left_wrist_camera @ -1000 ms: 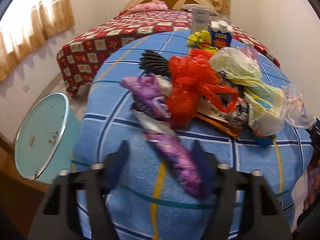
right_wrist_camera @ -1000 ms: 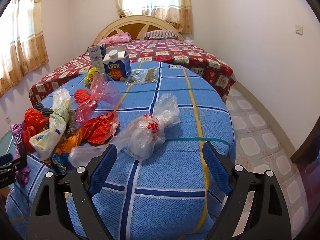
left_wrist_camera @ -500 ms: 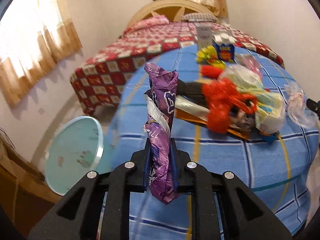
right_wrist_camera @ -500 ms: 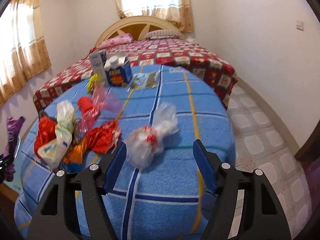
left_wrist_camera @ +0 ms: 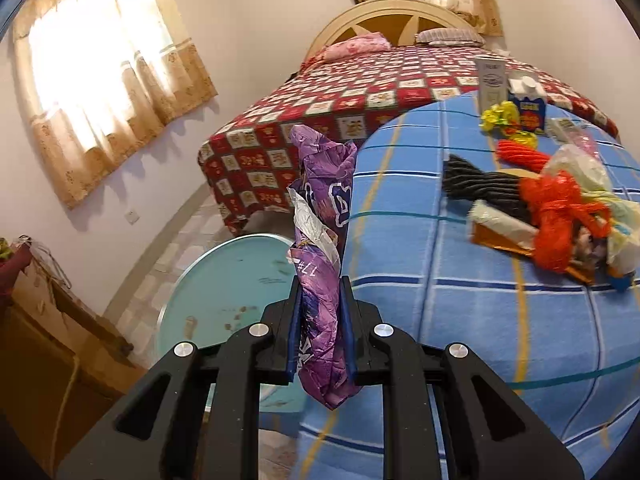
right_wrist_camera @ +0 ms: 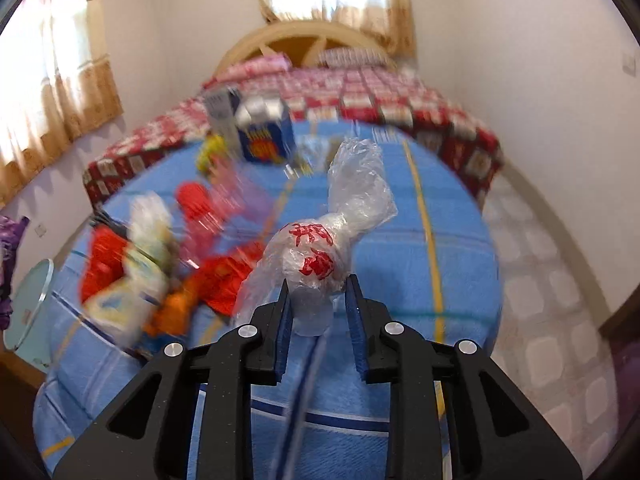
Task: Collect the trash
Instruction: 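Carry the purple wrapper with the left tool while the right tool carries the clear bag to the bin, then open the left tool over the bin while the right tool drops the clear bag in, then return the left tool to the pile and grasp the red plastic bag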
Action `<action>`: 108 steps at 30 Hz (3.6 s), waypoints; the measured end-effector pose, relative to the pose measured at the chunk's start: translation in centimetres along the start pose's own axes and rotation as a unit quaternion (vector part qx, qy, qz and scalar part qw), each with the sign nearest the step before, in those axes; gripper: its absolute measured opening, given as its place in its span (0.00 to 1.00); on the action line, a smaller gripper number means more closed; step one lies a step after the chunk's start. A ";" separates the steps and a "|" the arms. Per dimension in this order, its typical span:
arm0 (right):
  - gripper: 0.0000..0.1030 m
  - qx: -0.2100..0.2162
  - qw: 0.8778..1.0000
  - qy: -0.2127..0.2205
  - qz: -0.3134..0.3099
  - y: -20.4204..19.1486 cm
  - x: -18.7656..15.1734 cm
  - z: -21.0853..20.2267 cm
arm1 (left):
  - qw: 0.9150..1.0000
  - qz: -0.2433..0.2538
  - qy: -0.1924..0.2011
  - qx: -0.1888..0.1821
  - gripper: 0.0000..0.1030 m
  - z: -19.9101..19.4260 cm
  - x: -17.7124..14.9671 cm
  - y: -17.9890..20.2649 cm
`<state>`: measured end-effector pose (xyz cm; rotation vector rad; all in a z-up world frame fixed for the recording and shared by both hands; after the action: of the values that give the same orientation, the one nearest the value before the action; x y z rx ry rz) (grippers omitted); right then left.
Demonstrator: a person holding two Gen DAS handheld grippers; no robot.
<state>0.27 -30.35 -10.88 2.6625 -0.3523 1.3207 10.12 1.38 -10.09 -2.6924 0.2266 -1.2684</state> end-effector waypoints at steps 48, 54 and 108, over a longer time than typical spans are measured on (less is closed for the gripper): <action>0.26 0.226 0.918 -0.005 -0.327 -39.3 6.4 6.0 | 0.983 -0.073 -0.083 0.144 0.18 6.2 -1.4 -18.4; 0.26 0.229 0.914 -0.006 -0.334 -39.9 6.1 5.9 | 0.984 -0.074 -0.082 0.143 0.18 6.2 -1.4 -18.5; 0.60 0.014 0.992 0.023 -0.125 -9.5 2.9 -0.4 | 0.998 0.006 -0.066 -0.010 0.65 3.3 -2.4 -1.8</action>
<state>4.28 -21.54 -8.57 2.5899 0.0061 1.3127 11.28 3.91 -13.54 -2.7736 0.2391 -1.0857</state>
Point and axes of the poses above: each gripper's, at about its wrist camera, not at the fingertips, and z roughly the way its jaws point, y to its right, x to its top, the point moved 2 cm from there along z, roughly the way its jaws point, and after that the axes turned 8 degrees about -z, right-handed, at the moved point
